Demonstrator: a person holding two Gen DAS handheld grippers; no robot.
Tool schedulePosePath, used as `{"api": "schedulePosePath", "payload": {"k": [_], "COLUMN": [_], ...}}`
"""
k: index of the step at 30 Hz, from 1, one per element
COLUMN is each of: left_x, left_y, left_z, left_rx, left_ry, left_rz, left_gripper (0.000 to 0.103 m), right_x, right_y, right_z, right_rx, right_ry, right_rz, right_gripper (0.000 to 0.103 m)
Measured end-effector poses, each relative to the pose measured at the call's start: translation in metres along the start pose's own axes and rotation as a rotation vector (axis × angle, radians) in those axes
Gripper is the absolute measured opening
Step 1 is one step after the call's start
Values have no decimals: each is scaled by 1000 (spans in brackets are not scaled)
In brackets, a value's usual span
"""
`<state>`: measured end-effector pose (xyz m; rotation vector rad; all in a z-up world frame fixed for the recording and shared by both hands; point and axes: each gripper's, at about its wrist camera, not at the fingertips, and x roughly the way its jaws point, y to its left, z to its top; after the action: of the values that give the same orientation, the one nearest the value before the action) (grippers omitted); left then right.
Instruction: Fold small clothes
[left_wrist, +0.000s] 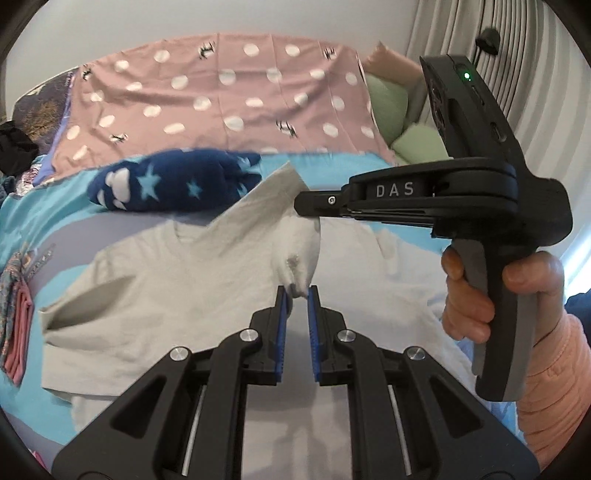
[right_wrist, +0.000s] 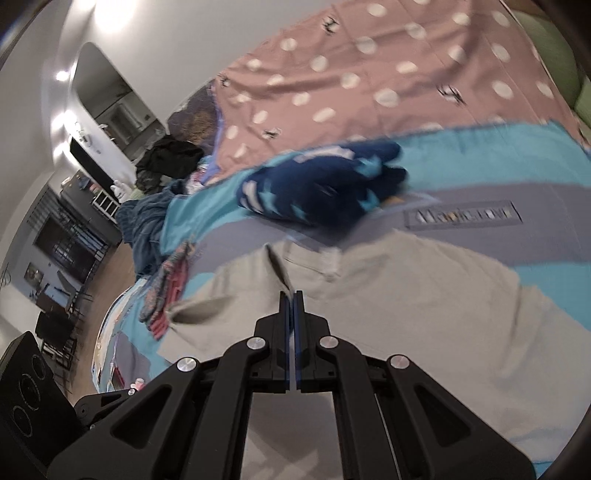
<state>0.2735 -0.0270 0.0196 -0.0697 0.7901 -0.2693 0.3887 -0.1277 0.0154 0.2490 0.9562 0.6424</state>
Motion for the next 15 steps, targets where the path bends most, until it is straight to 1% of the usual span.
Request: {"api": "schedulePosePath", "payload": {"k": [2, 3, 5, 6, 7, 9, 10, 12, 15], "left_x": [12, 20, 27, 28, 30, 25, 18, 8, -17], "left_y": [-10, -14, -18, -20, -20, -17, -14, -4, 27], "left_z": [-5, -7, -13, -17, -20, -23, -27, -32, -45], "left_rx": [18, 28, 39, 46, 51, 56, 65, 73, 26], "left_ry": [23, 40, 53, 61, 70, 61, 52, 43, 19], "left_rz": [17, 25, 44, 48, 60, 81, 96, 135, 212], "left_gripper": [11, 14, 22, 29, 39, 50, 53, 55, 61], "right_x": [1, 6, 12, 16, 18, 23, 24, 24, 18], "right_y": [-14, -22, -34, -41, -46, -60, -64, -75, -89], "right_z": [-7, -12, -20, -25, -29, -39, -42, -48, -51], "right_rx": [20, 32, 45, 56, 63, 81, 88, 102, 125], "right_ry": [14, 26, 46, 57, 66, 88, 95, 100, 91], "right_rz": [-3, -11, -25, -30, -35, -49, -54, -90, -123], "right_gripper": [2, 2, 2, 2, 2, 2, 2, 2, 2]}}
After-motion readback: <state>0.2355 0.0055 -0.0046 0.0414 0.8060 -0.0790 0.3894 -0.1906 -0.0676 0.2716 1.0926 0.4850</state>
